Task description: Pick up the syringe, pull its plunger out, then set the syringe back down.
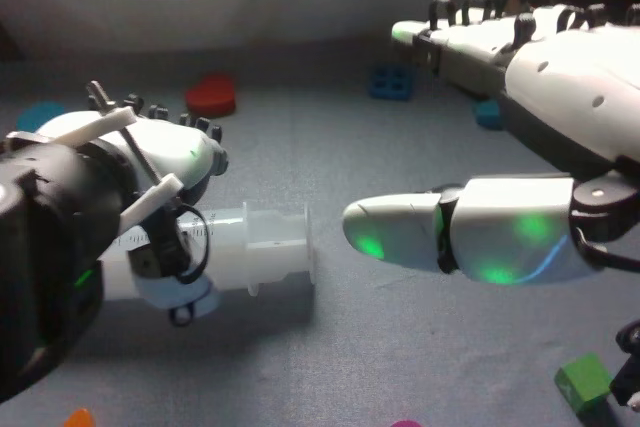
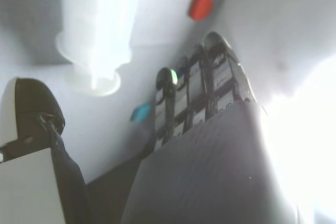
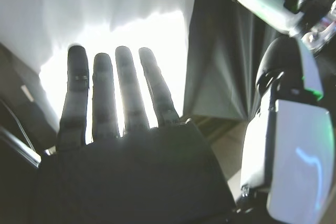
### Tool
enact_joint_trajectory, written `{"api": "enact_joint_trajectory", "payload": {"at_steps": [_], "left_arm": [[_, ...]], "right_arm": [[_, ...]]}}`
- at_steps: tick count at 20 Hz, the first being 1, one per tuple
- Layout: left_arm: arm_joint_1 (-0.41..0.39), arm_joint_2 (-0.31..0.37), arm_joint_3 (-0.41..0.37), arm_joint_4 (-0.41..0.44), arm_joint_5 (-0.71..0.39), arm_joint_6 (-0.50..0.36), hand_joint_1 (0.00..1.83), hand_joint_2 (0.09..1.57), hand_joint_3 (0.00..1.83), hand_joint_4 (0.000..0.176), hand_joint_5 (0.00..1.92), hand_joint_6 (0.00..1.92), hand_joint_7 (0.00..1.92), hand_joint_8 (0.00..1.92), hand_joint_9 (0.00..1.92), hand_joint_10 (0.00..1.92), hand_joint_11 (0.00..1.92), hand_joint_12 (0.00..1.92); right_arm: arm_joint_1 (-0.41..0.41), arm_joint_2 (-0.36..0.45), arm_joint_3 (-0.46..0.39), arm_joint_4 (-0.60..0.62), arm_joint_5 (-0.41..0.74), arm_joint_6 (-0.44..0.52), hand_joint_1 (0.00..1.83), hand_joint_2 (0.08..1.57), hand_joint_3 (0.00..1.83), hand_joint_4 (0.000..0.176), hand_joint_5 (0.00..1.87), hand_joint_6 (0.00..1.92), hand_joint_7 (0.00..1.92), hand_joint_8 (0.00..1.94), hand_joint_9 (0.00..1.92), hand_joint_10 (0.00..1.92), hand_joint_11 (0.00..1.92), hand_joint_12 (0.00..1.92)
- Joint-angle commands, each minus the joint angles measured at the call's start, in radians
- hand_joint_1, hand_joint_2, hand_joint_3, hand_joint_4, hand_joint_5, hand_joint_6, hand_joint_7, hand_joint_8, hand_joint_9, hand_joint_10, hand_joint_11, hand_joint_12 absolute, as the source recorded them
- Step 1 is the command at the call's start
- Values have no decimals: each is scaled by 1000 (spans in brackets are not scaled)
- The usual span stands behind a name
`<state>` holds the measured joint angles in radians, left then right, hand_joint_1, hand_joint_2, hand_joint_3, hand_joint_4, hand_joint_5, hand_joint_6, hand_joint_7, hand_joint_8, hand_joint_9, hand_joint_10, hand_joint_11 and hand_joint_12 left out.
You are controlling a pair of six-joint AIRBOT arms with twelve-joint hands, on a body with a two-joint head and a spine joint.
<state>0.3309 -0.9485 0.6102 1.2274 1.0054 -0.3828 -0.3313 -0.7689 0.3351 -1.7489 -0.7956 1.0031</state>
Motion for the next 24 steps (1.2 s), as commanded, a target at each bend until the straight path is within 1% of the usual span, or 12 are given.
{"api": "enact_joint_trajectory", "payload": {"at_steps": [1,3,5,6,8,10,13,17,19,23,24], "left_arm": [[2,-23,14,80,52,-17,958,983,6,0,188,1,86,0,51,1,0,113],[17,-58,45,78,61,-28,951,986,4,0,199,4,102,5,64,5,0,84],[24,-80,65,71,77,-28,952,987,4,0,201,4,95,1,66,5,0,78],[26,-88,72,71,98,-28,955,988,1,0,201,1,83,2,58,1,0,110],[33,-96,87,61,104,-30,963,991,2,0,187,0,83,3,65,4,0,133],[44,-98,95,59,125,-60,968,992,1,0,161,0,51,0,50,0,0,135],[65,-99,103,55,125,-94,966,992,1,0,150,0,52,3,61,7,0,135],[87,-111,120,55,125,-128,978,998,2,0,181,8,71,5,63,3,0,143],[97,-121,134,55,123,-176,981,999,2,0,198,13,89,12,59,2,0,140],[107,-141,153,55,119,-211,982,999,1,0,204,7,91,8,76,6,0,162],[113,-148,158,55,115,-239,982,1000,1,0,210,8,105,13,84,9,0,161]], "right_arm": [[4,-1,-5,-73,-32,9,236,894,0,0,129,3,152,1,108,8,0,625],[3,-1,-5,-73,-33,16,263,881,0,0,114,0,135,0,103,4,0,625],[4,-1,-5,-73,-35,20,266,879,0,0,110,0,141,4,101,3,0,619],[5,-1,-5,-73,-35,22,266,879,0,0,109,0,142,4,101,3,0,618],[5,-1,-5,-73,-36,26,265,879,0,0,116,2,151,7,102,3,0,615],[6,-1,-5,-73,-36,28,266,879,0,0,116,2,155,5,103,2,0,602],[6,-1,-5,-73,-39,31,268,883,0,0,126,5,155,3,102,2,0,597],[7,-1,-5,-73,-41,34,253,888,2,0,131,5,161,3,112,4,0,610],[8,-1,-5,-73,-42,35,239,896,4,0,122,0,156,0,105,1,0,594],[8,-1,-5,-73,-42,36,232,903,5,0,118,0,157,0,102,0,0,568],[8,-1,-5,-73,-43,36,237,900,3,0,118,0,157,0,102,0,0,568]]}}
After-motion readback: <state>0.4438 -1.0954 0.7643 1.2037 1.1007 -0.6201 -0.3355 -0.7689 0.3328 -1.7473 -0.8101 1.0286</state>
